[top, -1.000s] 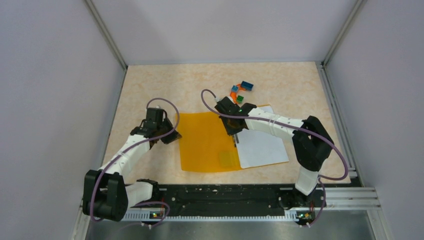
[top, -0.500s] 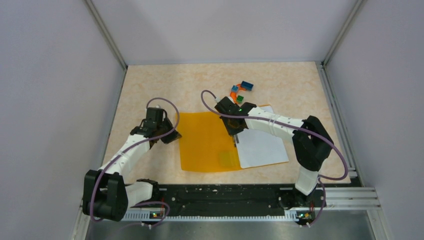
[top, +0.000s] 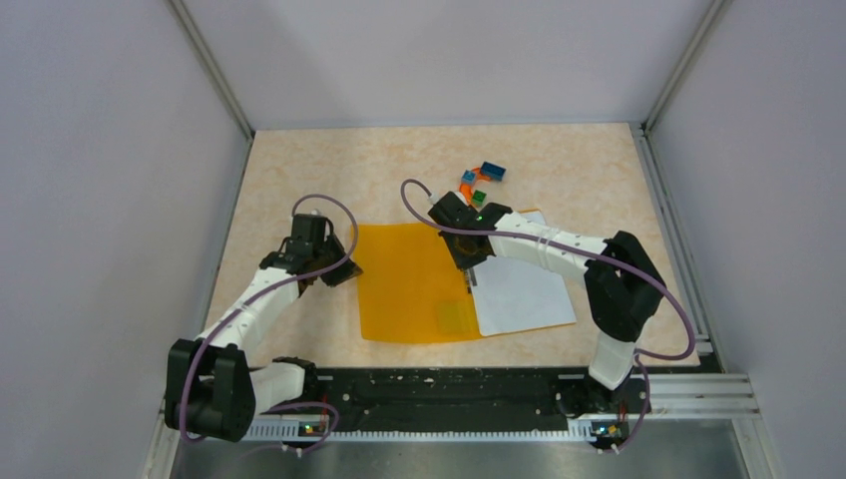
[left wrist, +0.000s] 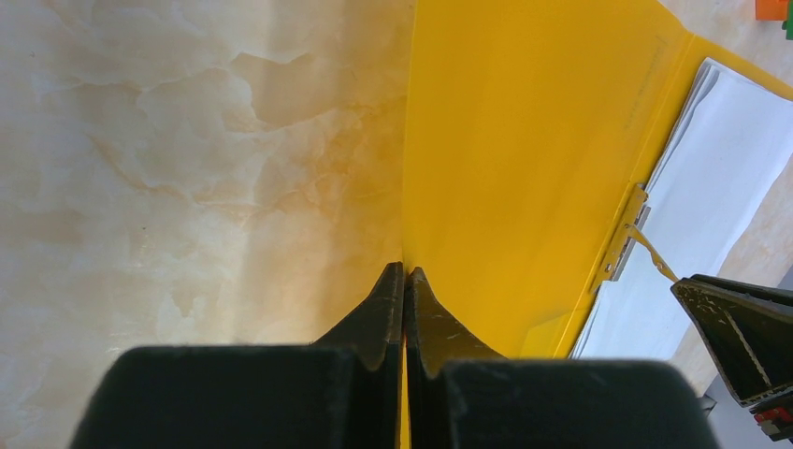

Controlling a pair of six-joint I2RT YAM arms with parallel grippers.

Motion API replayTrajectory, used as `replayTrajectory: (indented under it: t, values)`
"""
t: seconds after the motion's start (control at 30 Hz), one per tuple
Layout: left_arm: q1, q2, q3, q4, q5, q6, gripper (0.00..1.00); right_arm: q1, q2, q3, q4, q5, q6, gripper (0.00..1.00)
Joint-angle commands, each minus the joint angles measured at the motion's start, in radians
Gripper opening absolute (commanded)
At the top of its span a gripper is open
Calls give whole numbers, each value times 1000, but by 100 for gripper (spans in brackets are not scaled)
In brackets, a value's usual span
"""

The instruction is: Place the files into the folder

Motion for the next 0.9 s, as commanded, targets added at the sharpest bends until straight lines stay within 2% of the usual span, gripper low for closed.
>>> replayTrajectory:
  t: [0.0, 0.3, 0.6, 0.87]
  values:
    - [-1, -16, 41, 5, -46, 2, 0, 6, -45, 34, -19, 19, -3, 15]
    - [-1, -16, 39, 2, -50, 1, 0, 7, -58, 26, -23, 19, 4, 14]
    - [-1, -14, 41, 2, -53, -1, 0, 10, -67, -16, -24, 8, 21, 1]
    - [-1, -12, 40, 0, -61, -7, 0, 16, -76, -82, -14, -16, 38, 0]
